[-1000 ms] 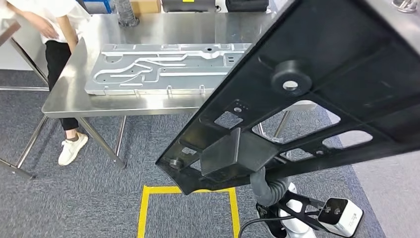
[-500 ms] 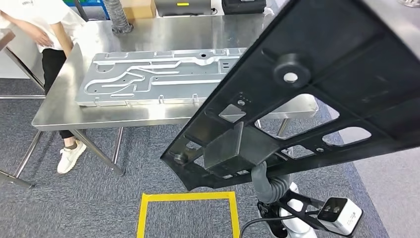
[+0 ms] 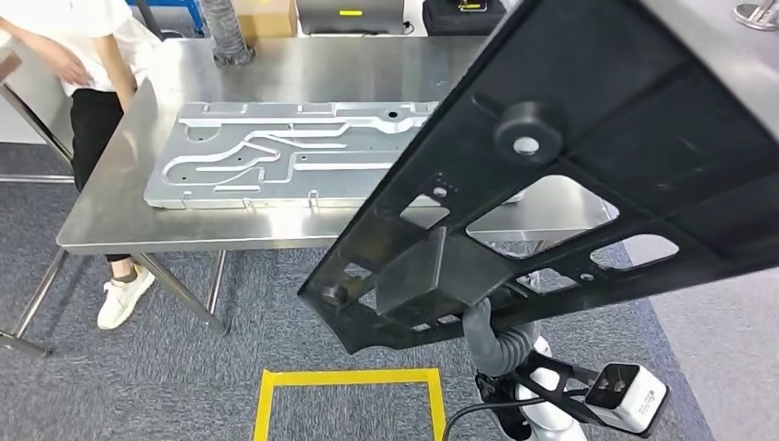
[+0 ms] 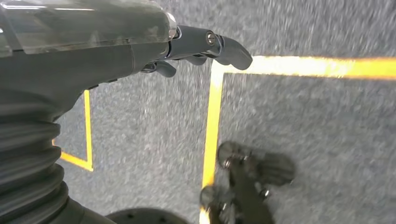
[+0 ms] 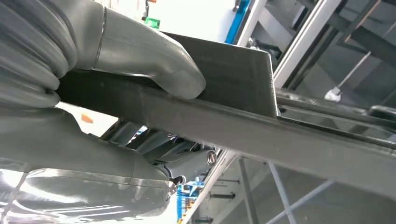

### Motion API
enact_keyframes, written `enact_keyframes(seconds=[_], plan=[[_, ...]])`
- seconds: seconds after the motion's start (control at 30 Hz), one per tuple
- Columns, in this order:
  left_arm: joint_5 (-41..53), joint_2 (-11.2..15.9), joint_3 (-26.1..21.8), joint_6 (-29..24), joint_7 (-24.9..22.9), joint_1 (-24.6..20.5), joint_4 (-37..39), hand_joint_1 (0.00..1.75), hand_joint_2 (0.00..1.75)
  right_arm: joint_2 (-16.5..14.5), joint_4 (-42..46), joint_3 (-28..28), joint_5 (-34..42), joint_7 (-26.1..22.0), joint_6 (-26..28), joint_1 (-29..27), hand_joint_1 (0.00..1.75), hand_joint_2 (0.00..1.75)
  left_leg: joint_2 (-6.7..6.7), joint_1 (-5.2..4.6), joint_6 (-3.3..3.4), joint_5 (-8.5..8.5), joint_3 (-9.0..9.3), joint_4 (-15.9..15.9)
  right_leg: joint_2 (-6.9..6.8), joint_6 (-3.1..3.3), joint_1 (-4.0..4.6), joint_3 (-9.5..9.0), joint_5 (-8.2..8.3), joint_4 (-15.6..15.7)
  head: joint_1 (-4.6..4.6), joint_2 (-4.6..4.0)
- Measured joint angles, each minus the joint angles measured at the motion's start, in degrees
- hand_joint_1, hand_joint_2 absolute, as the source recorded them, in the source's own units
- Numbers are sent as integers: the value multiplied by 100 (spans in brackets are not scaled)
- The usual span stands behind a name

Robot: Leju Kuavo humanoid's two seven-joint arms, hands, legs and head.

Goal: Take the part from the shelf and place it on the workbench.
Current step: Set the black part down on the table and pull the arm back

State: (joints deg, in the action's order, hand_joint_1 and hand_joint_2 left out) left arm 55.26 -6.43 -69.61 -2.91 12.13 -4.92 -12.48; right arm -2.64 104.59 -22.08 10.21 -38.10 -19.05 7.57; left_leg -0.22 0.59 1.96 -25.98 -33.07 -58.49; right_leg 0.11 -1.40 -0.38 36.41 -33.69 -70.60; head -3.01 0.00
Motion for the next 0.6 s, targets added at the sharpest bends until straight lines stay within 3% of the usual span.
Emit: enact_keyframes(seconds=[0.07, 0.1, 0.2, 0.23, 0.27, 0.4, 0.47, 0.53, 0.57, 0.6], plan=[[-4, 1, -2, 1, 2, 1, 1, 0, 175, 0, 0, -1, 3, 0, -1, -12, 175, 175, -8, -7, 7, -70, 71, 0, 0, -13, 0, 377, -139, -415, -1, 0], [-9, 0, -4, 2, 2, 5, 1, 0, 175, 0, 0, -1, 5, 0, -1, -15, 175, 175, -14, -10, 3, -115, 128, 0, 0, 0, 1, 423, -39, -326, -1, 0], [-42, -12, -15, 5, 3, 11, 3, 0, 175, 0, 12, -2, 23, 1, -6, -11, 175, 175, -29, -19, -34, -260, 308, 4, -1, 113, 48, 164, 717, 718, 1, 0], [-60, -21, -25, 0, 4, 8, 3, 0, 175, 0, 17, -2, 30, 2, -10, -11, 175, 175, -34, -25, -60, -302, 341, 8, 3, 144, 69, 91, 863, 979, 1, 0], [-82, -28, -37, -8, 5, 5, 4, 0, 175, 0, 24, -3, 36, 3, -13, -13, 175, 175, -37, -29, -90, -334, 366, 20, 6, 168, 86, 53, 943, 1127, 2, 0], [-129, -9, -94, -58, 18, -4, 3, 0, 175, -3, 87, -1, 26, 5, 8, -24, 175, 175, -28, -43, -225, -387, 423, -142, 11, 251, 43, -127, 921, 1270, -1, 0], [-137, 7, -131, -100, 17, -9, 2, 0, 175, -7, 131, 4, -8, 8, 38, -42, 175, 175, -17, -24, -283, -589, 148, -661, 1, 296, 25, -234, 868, 1300, 0, 0], [-137, 26, -155, -144, 1, 7, 2, 0, 175, -8, 164, 5, -35, 9, 84, -91, 175, 175, -16, -3, -336, -881, -302, -1330, 2, 312, 22, -305, 792, 1301, -1, 0], [-138, 43, -163, -165, -10, 22, 2, 0, 175, -8, 174, 7, -42, 8, 106, -125, 175, 175, -16, 8, -358, -947, -467, -1502, 9, 310, 20, -352, 748, 1300, -1, 0], [-138, 63, -172, -183, -21, 35, 2, 0, 175, -7, 183, 11, -52, 8, 125, -156, 175, 175, -15, 17, -368, -892, -539, -1477, 16, 302, 15, -410, 702, 1300, -1, 0]])
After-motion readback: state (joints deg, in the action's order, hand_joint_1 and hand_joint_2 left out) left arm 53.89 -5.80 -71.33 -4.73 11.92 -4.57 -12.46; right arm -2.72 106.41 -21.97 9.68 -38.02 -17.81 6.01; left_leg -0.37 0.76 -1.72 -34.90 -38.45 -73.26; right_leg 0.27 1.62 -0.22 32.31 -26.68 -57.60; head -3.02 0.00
